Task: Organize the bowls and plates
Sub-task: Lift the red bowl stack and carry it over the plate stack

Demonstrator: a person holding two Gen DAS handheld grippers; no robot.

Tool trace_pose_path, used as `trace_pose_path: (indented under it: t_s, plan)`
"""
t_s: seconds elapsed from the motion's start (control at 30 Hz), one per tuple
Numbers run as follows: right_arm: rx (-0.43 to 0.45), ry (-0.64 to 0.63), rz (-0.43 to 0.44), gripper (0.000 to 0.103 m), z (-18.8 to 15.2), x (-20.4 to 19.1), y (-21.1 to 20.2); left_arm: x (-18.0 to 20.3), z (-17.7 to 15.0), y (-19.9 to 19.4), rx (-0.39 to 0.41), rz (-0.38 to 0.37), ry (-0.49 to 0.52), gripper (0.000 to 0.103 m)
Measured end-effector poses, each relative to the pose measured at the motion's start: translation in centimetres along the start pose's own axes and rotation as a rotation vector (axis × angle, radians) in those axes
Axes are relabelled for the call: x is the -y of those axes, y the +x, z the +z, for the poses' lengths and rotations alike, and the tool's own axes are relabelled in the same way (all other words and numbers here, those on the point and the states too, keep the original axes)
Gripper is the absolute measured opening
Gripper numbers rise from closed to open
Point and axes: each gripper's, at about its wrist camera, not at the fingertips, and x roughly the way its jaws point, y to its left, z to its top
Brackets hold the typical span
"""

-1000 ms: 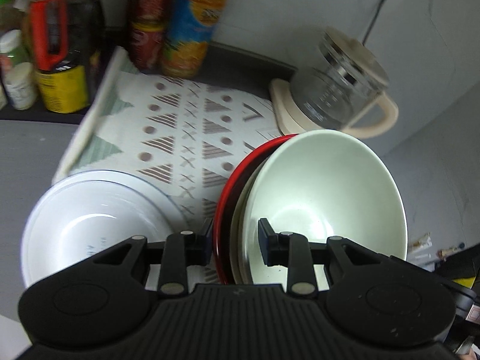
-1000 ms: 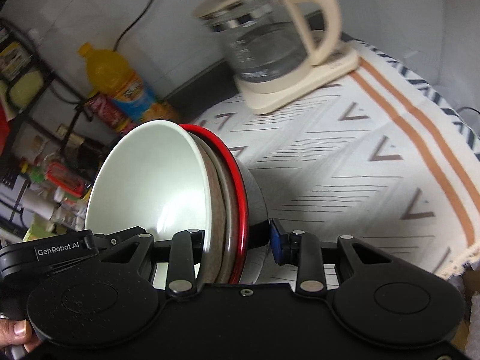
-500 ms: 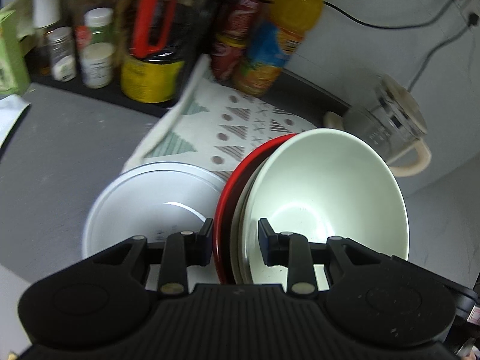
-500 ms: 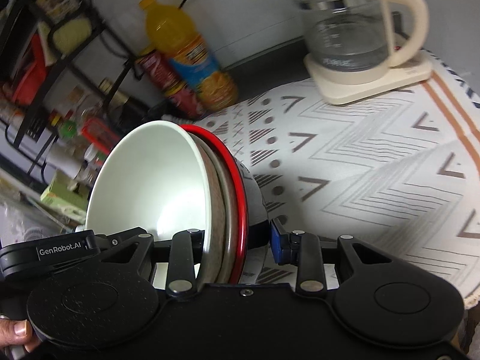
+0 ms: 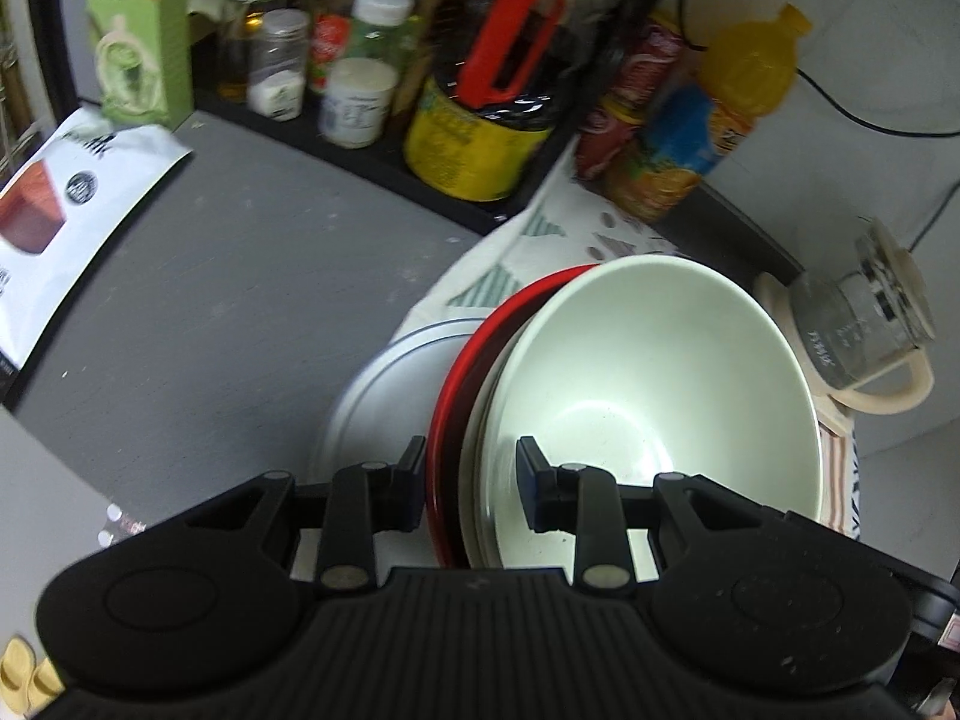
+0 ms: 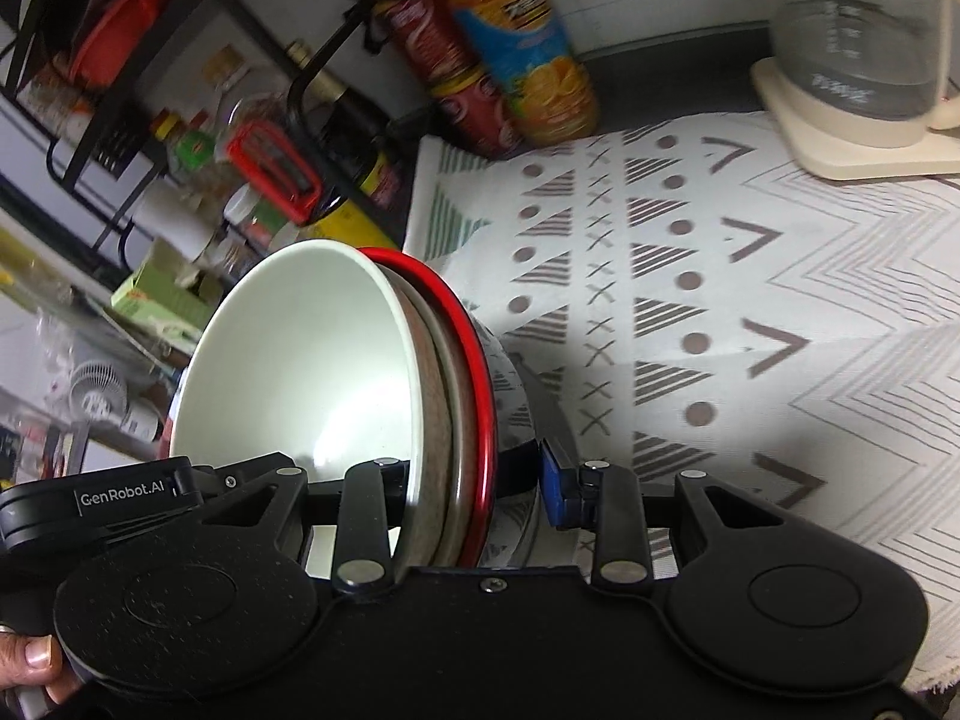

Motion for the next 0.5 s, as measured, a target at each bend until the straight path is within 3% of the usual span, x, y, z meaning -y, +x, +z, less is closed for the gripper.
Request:
trace_pose_path:
  t_s: [0.5]
  plan:
    - [-0.066,-0.042,-0.008,0.033,-0.6,-0.6,2.6,-2.2,-0.5,1.9,-0.029,0.03,-0.052,0.029]
